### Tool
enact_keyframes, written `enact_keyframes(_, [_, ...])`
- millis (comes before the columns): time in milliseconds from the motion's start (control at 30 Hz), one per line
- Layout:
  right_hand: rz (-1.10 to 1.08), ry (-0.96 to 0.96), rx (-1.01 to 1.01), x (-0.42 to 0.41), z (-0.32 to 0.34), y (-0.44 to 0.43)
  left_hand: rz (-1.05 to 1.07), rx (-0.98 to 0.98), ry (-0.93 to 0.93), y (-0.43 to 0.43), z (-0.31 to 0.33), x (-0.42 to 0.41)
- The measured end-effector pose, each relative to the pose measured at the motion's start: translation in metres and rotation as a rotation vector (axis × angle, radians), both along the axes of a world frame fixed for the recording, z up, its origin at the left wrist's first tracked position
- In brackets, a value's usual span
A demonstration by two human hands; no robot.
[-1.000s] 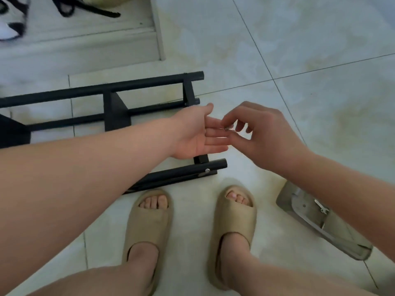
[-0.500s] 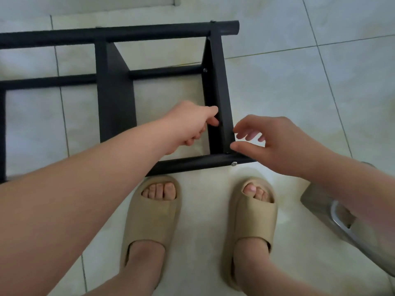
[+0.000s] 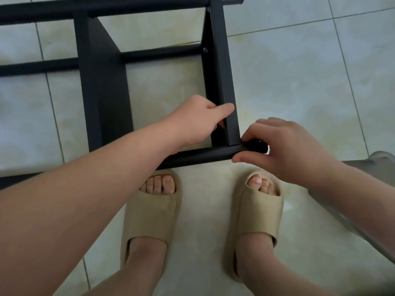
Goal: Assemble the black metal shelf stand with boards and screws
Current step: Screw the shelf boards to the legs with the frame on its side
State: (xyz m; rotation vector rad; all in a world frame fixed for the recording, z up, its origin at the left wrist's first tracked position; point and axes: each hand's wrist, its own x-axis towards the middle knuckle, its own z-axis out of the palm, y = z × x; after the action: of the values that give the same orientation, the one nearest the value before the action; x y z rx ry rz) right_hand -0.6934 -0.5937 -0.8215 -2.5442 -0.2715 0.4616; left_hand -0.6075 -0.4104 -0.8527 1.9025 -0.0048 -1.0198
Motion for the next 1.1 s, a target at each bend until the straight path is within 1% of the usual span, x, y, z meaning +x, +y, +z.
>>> enact_keyframes(167, [-0.006,-0.063,0.036,-0.014,-0.007,0.000,-0.049,-0.019,0.021,0.003,-0.001,-0.005])
enact_keyframes(267, [-0.017,-0.038,0.058,-0.014,-0.009,-0.001,-0.044,-0.049,0.052,0.002,-0.003,-0.007])
enact_keyframes(367, [-0.085,0.029,0.057,-0.012,-0.008,-0.003,-0.048,-0.061,0.066,0.002,-0.002,-0.007])
enact_keyframes(400, [-0.078,0.004,0.043,-0.011,-0.008,-0.004,-0.053,-0.063,0.072,0.002,-0.001,-0.008])
enact_keyframes(500, [0.043,-0.126,-0.103,0.001,-0.009,-0.009,-0.056,-0.107,0.124,0.004,0.001,-0.007])
enact_keyframes(633, [0.294,-0.137,-0.296,0.032,-0.005,-0.009,-0.063,-0.142,0.177,0.006,0.001,-0.002])
enact_keyframes(700, [0.368,-0.105,-0.343,0.042,-0.007,-0.007,-0.032,-0.181,0.277,0.012,-0.001,0.000])
enact_keyframes(767, [0.390,-0.036,-0.339,0.048,-0.009,-0.006,0.037,-0.241,0.421,0.019,-0.003,0.003])
enact_keyframes(833, [0.393,0.007,-0.304,0.049,-0.011,-0.006,0.068,-0.247,0.498,0.026,-0.005,0.004])
enact_keyframes(1000, [0.407,-0.033,-0.350,0.048,-0.011,-0.006,0.032,-0.260,0.546,0.031,-0.012,0.005])
enact_keyframes(1100, [0.413,-0.019,-0.358,0.049,-0.010,-0.006,0.011,-0.291,0.570,0.033,-0.013,0.008])
